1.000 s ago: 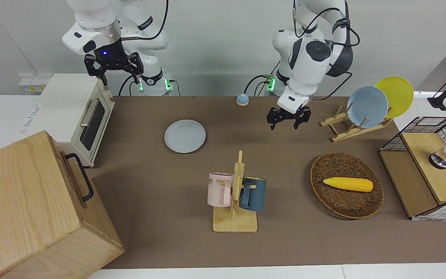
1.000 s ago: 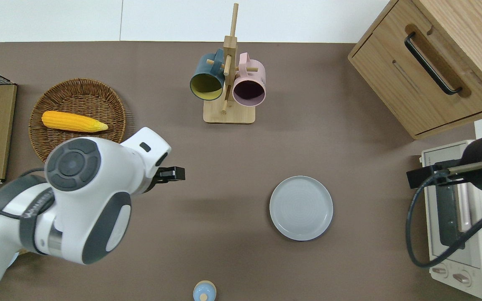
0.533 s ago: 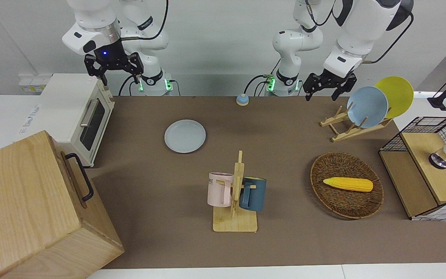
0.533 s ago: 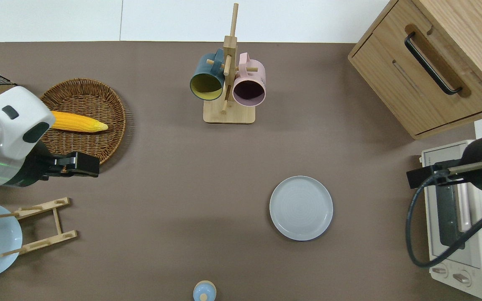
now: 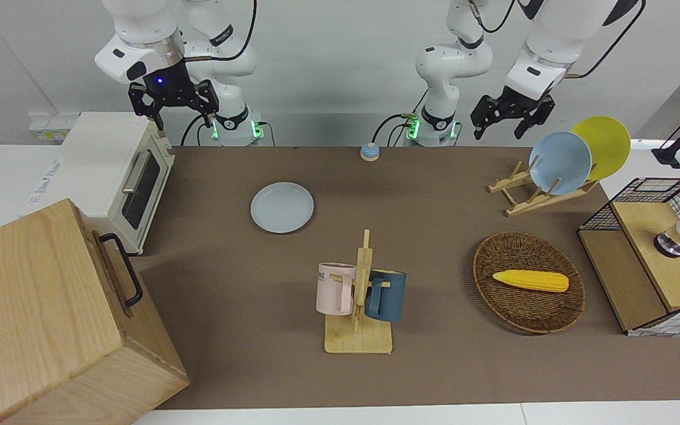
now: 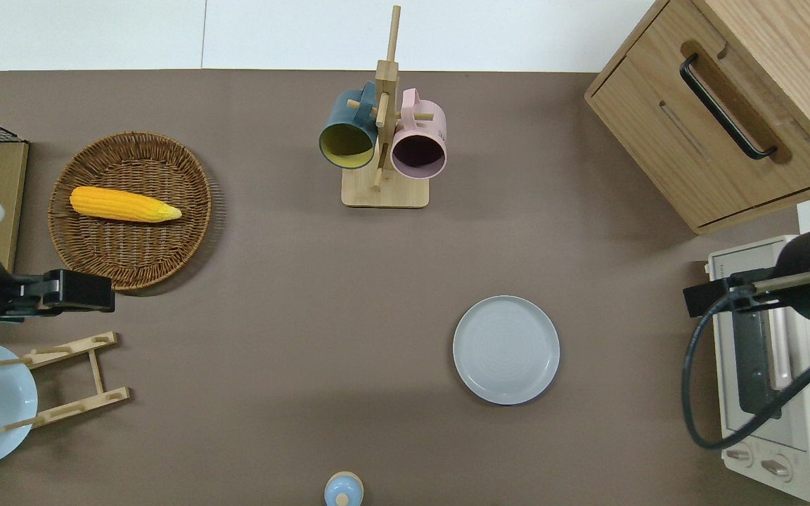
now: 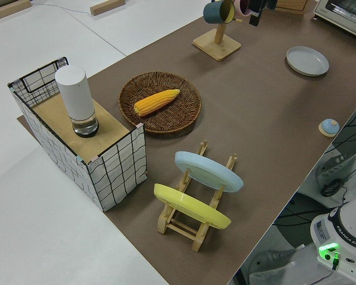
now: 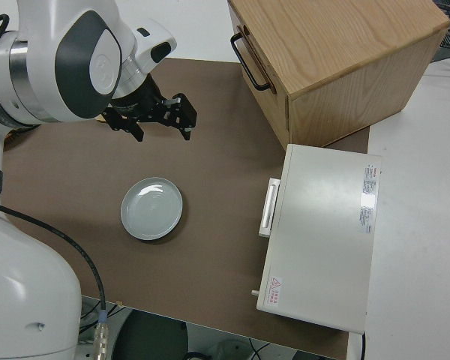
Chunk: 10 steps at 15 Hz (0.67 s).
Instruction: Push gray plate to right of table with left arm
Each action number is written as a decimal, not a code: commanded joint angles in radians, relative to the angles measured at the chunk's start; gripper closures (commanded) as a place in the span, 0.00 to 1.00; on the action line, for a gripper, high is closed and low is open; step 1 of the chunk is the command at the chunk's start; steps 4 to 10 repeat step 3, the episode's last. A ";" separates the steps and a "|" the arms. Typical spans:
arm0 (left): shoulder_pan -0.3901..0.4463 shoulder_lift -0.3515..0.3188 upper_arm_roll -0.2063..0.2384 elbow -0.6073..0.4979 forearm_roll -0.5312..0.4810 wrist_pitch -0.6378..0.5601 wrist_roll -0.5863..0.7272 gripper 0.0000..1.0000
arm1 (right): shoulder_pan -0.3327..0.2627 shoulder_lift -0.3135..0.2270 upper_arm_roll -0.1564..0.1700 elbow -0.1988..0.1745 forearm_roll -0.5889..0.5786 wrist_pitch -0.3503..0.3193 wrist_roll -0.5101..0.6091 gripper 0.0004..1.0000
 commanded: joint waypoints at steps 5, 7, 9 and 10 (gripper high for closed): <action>0.002 -0.002 0.001 0.005 0.020 -0.012 0.003 0.00 | -0.008 -0.010 0.005 -0.004 0.001 -0.012 -0.008 0.00; 0.002 -0.002 0.001 0.005 0.020 -0.012 0.003 0.00 | -0.008 -0.010 0.005 -0.004 0.001 -0.012 -0.008 0.00; 0.002 -0.002 0.001 0.005 0.020 -0.012 0.003 0.00 | -0.008 -0.010 0.005 -0.004 0.001 -0.012 -0.008 0.00; 0.002 -0.002 0.001 0.005 0.020 -0.012 0.003 0.00 | -0.008 -0.010 0.005 -0.004 0.001 -0.012 -0.008 0.00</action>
